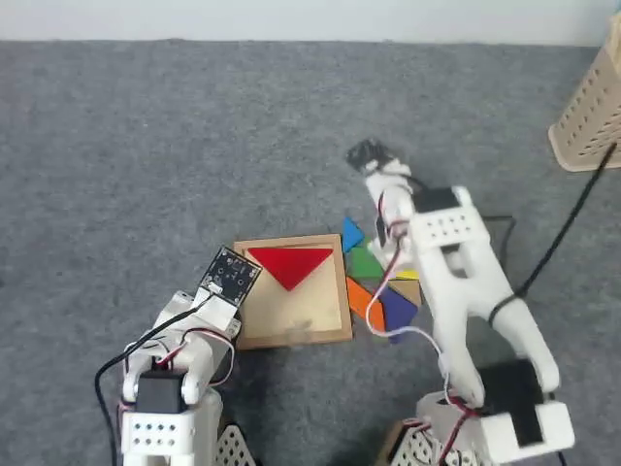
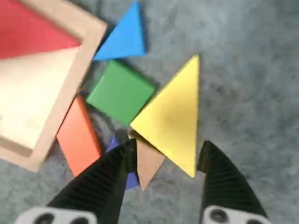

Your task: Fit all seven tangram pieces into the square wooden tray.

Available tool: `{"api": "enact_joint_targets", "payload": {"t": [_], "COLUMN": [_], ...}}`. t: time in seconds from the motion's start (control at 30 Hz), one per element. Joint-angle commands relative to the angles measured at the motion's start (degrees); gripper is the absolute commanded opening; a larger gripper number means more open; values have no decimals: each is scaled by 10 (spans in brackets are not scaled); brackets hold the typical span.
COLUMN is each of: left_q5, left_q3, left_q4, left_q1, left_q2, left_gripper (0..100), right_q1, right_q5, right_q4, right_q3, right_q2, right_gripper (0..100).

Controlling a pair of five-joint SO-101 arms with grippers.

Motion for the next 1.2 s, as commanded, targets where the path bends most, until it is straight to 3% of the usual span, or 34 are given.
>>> {"api": "enact_joint_targets", "payload": {"t": [0.0, 0.33, 0.7, 0.97, 1.17], "left_q5": [4, 4, 4, 4, 4], "left_q3": [-7, -7, -7, -7, -7], "left_q4": [0, 0, 0, 0, 0], "left_q1": [-4, -4, -4, -4, -4], "left_q2": [-12, -12, -12, -12, -12], "left_gripper": [122, 122, 122, 122, 122], "right_q1": [-1, 7, 94, 88, 22], "right_q5": [10, 11, -9, -44, -60], "right_q4": [-59, -124, -87, -32, -22], "right_q3": [41, 48, -31, -76, -82], "right_q2": [-25, 85, 143, 86, 13], "right_gripper": [226, 227, 227, 227, 228]}}
